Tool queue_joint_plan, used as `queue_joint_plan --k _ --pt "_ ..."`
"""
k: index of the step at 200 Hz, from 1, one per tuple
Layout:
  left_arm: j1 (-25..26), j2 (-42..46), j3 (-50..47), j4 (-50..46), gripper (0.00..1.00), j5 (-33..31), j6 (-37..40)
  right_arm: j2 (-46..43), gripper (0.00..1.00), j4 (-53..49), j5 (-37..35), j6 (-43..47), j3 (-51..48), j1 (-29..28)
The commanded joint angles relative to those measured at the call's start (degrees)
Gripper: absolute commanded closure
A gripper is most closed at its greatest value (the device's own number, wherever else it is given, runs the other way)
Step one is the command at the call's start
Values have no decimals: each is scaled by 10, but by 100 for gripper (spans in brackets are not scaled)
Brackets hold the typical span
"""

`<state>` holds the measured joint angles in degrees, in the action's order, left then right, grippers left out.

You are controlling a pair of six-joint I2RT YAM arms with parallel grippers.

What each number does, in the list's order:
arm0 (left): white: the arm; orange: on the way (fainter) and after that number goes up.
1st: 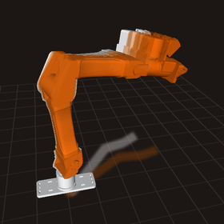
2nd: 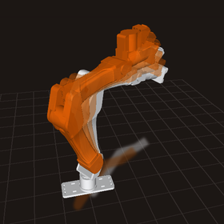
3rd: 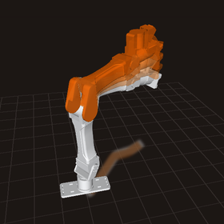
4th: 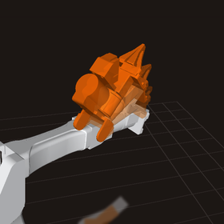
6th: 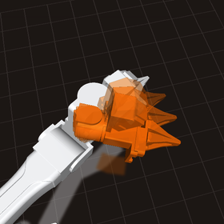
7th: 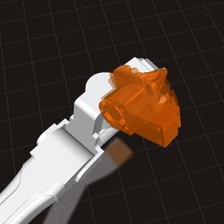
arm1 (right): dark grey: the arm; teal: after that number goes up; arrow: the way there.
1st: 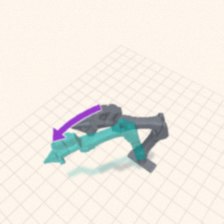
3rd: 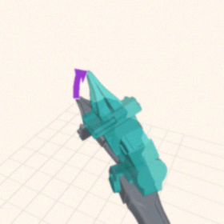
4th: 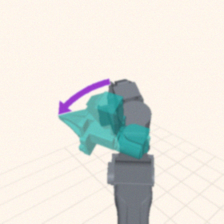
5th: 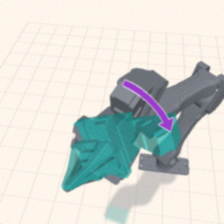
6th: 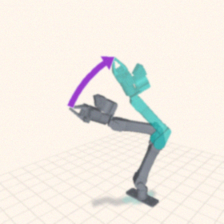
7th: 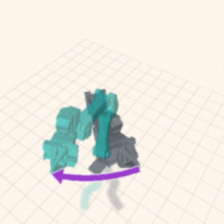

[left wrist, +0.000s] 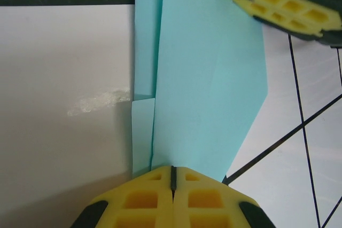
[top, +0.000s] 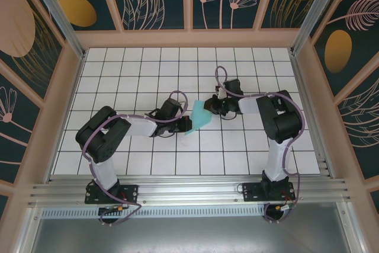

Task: Fold a paper plane with a square sheet of paper (pick it up from the middle)
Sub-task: Fourth fold the wing at the center of the table.

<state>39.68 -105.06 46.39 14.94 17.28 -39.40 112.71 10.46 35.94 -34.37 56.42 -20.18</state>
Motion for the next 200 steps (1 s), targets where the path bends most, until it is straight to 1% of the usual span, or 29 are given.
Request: queue_joint_plan --k 1,46,69,83,101,116,133,145,152,172,200 --pt "-7 -34 -38 -139 100 -62 16 27 89 -14 -40 29 23 24" --pt "-7 -33 -36 -140 100 -60 18 28 89 -26 -44 39 50 47" --pt "-7 -31 -34 -141 100 -60 18 15 88 -22 -21 41 59 50" --pt "-7 -32 -32 -142 100 -59 20 -4 87 -12 4 41 58 46" --pt "-7 -30 -31 -142 100 -58 18 -27 86 -13 3 38 54 34" --pt "-7 -30 -28 -141 100 -56 17 -35 86 -6 18 33 46 19" --pt "-7 -30 -24 -146 100 -56 19 -50 86 -26 -16 43 42 -2" --pt "-7 -28 -23 -145 100 -55 18 -55 86 -18 -22 38 29 -11" --pt "-7 -27 -21 -146 100 -53 19 -58 86 -25 -43 36 24 -13" --pt "-7 -26 -18 -149 100 -51 20 -70 86 -27 -67 36 13 -6" --pt "-7 -24 -18 -154 100 -53 23 -82 85 -60 -87 55 30 9"
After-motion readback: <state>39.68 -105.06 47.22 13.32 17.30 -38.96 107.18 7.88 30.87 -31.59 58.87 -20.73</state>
